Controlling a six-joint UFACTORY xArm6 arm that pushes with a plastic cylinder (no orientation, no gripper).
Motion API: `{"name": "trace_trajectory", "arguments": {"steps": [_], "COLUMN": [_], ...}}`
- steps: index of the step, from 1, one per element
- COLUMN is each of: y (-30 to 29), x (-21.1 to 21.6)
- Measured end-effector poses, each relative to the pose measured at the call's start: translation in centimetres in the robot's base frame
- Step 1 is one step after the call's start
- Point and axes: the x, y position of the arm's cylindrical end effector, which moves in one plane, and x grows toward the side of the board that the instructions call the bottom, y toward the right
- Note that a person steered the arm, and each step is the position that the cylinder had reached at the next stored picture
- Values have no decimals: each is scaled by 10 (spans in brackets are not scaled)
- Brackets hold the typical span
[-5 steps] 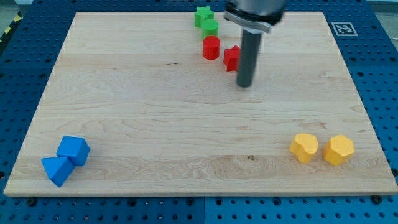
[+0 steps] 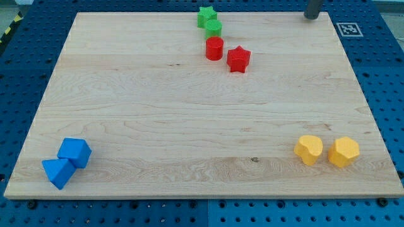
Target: Move your arm towards top right
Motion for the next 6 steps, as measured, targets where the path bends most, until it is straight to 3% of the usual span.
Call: {"name": "trace_trajectory", "arguments": {"steps": [3, 5, 6], "y": [0, -63, -71], "x": [3, 134, 146]}}
